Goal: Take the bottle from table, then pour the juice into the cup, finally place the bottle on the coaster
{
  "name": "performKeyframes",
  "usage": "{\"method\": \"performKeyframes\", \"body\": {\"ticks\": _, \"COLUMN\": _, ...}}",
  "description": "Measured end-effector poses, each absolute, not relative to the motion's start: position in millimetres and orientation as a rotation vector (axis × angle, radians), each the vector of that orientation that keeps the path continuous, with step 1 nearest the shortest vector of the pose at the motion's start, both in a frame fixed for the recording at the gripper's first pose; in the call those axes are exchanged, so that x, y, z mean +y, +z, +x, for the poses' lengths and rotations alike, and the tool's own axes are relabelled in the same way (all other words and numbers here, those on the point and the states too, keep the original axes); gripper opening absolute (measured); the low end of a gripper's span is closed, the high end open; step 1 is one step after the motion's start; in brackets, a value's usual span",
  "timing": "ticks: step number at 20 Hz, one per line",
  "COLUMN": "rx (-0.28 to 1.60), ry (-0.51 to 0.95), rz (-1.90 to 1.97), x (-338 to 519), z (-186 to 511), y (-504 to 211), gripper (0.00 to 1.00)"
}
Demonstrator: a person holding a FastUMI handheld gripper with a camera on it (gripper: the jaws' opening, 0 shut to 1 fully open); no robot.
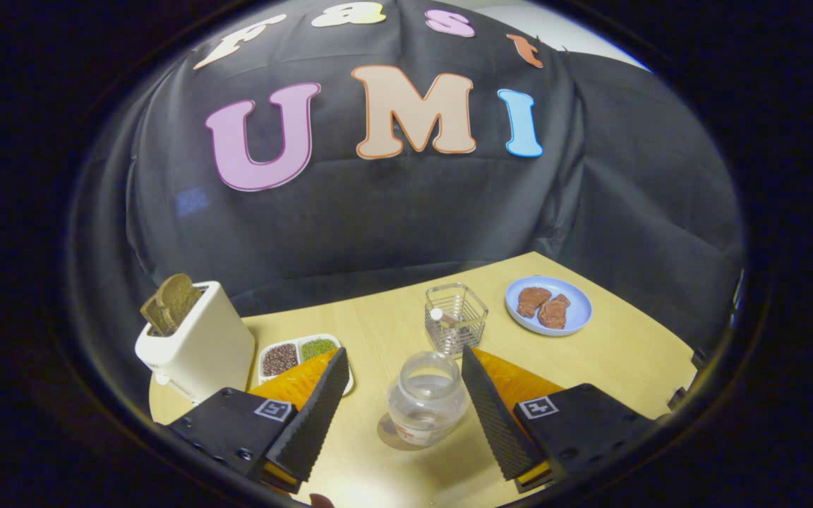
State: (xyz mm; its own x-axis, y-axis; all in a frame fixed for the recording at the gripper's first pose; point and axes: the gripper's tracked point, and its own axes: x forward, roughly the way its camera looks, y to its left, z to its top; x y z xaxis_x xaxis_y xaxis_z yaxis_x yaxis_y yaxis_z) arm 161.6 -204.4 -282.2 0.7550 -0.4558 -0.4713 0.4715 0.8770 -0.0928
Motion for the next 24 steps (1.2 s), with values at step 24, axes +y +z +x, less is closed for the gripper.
{"method": "performKeyframes", "body": {"ticks": 24, "rx": 0.304, "ry": -0.336, "rz": 0.013, "x": -172, "z": 181, "y": -148, "gripper": 0.98}}
